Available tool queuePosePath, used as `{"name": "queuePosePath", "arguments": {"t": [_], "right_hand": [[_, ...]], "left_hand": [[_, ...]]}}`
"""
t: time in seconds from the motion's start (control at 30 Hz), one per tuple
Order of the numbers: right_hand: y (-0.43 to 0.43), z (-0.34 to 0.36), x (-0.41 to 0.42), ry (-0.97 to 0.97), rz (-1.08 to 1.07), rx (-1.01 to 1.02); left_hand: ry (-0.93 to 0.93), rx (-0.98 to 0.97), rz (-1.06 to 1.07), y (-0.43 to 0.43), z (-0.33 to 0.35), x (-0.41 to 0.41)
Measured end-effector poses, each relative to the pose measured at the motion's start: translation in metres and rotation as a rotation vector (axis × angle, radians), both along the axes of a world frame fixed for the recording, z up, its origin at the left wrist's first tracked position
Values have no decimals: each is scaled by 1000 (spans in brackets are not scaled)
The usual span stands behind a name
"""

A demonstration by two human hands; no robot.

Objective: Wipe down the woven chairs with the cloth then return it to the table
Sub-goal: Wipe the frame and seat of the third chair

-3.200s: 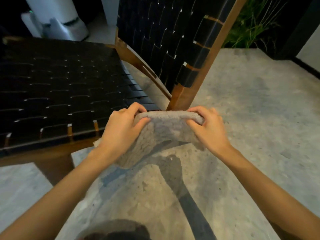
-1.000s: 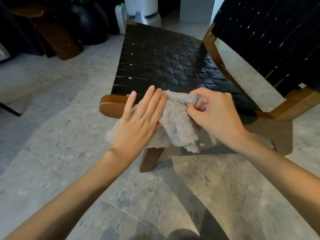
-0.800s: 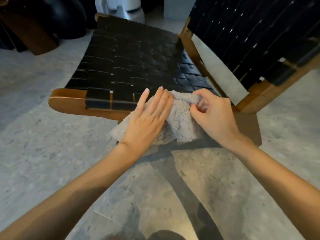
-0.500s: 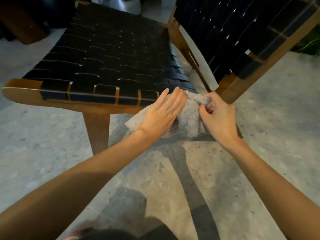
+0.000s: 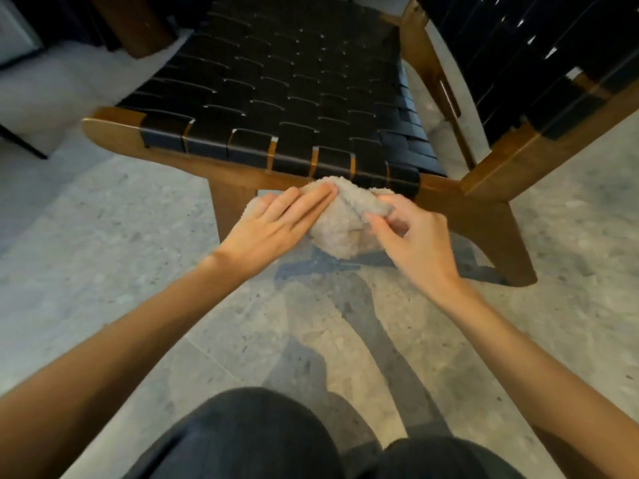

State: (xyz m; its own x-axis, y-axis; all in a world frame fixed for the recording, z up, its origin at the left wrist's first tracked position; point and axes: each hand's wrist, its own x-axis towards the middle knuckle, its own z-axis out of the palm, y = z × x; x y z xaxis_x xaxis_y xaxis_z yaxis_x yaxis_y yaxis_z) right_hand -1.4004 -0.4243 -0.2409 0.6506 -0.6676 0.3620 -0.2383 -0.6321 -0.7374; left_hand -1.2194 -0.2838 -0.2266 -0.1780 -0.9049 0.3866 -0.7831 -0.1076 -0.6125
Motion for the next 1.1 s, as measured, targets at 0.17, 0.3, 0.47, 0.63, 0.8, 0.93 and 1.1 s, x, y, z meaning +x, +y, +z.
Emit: {"name": "queuePosePath", "arguments": {"t": [0.17, 0.3, 0.47, 0.63, 0.8, 0.93, 1.1], "right_hand": [[40, -16, 48, 136, 122, 38], [78, -24, 95, -22, 110, 162], [109, -21, 149, -344, -169, 540], [127, -23, 170, -590, -380, 786], [123, -30, 170, -683, -319, 797], [111, -37, 162, -633, -227, 727], [110, -40, 162, -638, -213, 721]], "left_hand": [[-18, 31, 40, 82, -19, 36], [15, 20, 220, 111, -20, 58], [101, 4, 481, 102, -12, 71], [424, -84, 579, 80, -28, 70], [857, -495, 515, 54, -49, 64], [1119, -607, 435, 52, -65, 60], [1391, -834, 283, 48, -66, 57]]}}
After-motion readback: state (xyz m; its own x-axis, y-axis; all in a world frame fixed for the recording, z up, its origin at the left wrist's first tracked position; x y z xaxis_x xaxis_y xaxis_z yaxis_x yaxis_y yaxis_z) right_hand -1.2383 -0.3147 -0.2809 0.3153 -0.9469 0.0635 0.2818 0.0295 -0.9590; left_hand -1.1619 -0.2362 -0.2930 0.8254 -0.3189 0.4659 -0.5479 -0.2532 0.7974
